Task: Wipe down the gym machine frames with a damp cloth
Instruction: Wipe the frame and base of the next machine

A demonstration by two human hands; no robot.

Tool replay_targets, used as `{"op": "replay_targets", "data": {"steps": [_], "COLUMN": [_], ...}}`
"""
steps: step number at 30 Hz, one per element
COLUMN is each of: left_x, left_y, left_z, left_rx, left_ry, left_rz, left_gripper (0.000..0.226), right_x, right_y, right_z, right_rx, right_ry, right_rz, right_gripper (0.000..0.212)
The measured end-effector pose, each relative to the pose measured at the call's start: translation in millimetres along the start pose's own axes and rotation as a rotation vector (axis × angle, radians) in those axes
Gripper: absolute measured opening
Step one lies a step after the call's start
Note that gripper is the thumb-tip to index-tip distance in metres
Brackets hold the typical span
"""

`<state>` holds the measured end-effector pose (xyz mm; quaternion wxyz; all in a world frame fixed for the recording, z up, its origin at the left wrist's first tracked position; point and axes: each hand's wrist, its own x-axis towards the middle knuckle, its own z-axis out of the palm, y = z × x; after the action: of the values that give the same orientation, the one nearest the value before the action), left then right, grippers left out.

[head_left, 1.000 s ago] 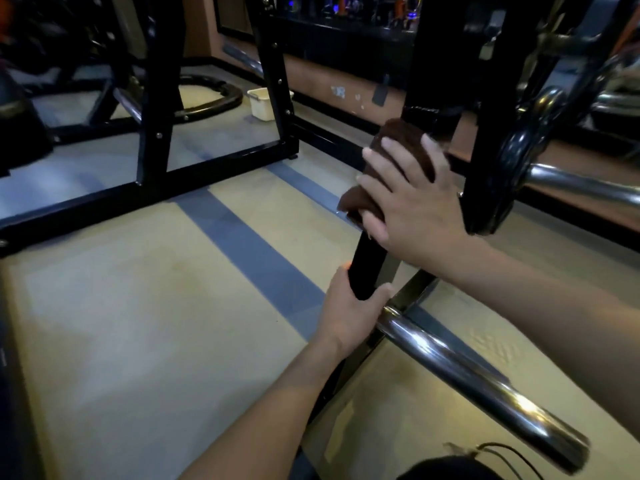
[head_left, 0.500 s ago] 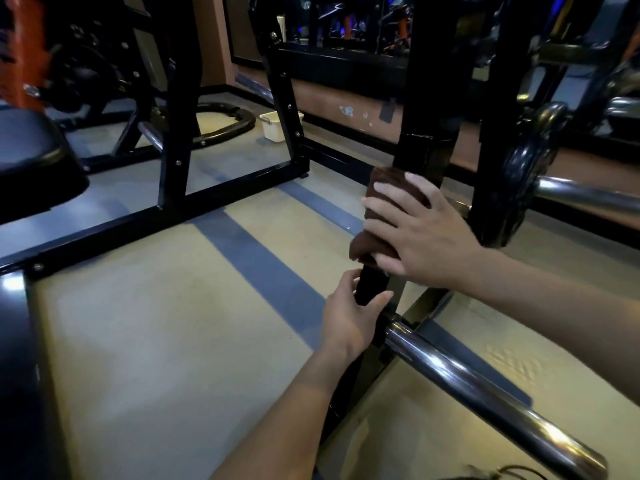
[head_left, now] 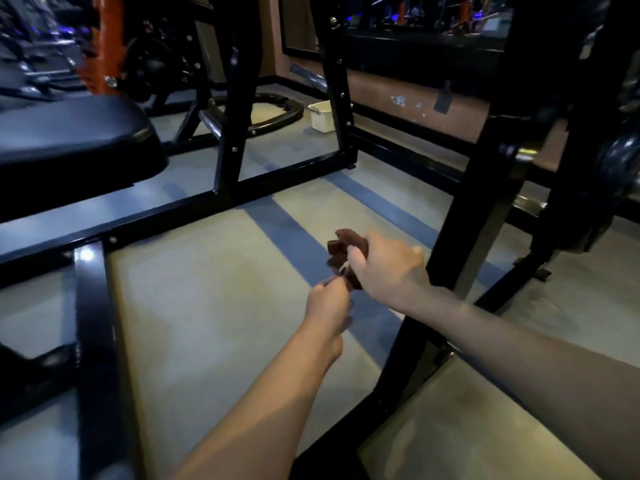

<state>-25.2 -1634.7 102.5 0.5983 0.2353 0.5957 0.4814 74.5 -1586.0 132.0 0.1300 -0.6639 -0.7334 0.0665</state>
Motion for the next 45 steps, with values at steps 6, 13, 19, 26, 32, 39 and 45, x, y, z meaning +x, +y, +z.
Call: {"op": "replay_targets", "data": {"steps": [6, 13, 19, 26, 32, 39, 45], "left_x": [9, -25, -114, -205, -286, -388, -456], "left_y": [36, 51, 94, 193, 280, 348, 391], "left_z": [-76, -153, -214, -282, -314, -290, -246], "left_rx": [-0.229, -0.536, -0.797, -1.004, -1.039, -0.887, -0.832], "left_ry": [0.215, 0.344, 0.404, 0.611, 0.638, 0.565, 0.367], "left_rz": [-0.013, -0.199, -0.371, -0.263, -0.191, -0.272, -0.14], "left_gripper": [0.018, 0.042, 0.034, 0.018, 0.025, 0.025, 0.047], "right_x": [-5, -9, -47, -59, -86, -104, -115], "right_y": [-79, -151, -217, -300, -371, -386, -370], "right_z": [33, 25, -26, -122, -217, -317, -400], "right_rx": [1.434, 1.591, 1.556, 1.294, 1.312, 1.347, 1.195], "right_ry": [-0.796, -1.039, -1.01, -1.215, -1.408, -1.486, -1.458], "right_rz": [0.423, 0.597, 0.62, 0.538, 0.355, 0.36, 0.193], "right_gripper": [0.034, 0.037, 0.028, 0.03, 0.027, 0.023, 0.03]}}
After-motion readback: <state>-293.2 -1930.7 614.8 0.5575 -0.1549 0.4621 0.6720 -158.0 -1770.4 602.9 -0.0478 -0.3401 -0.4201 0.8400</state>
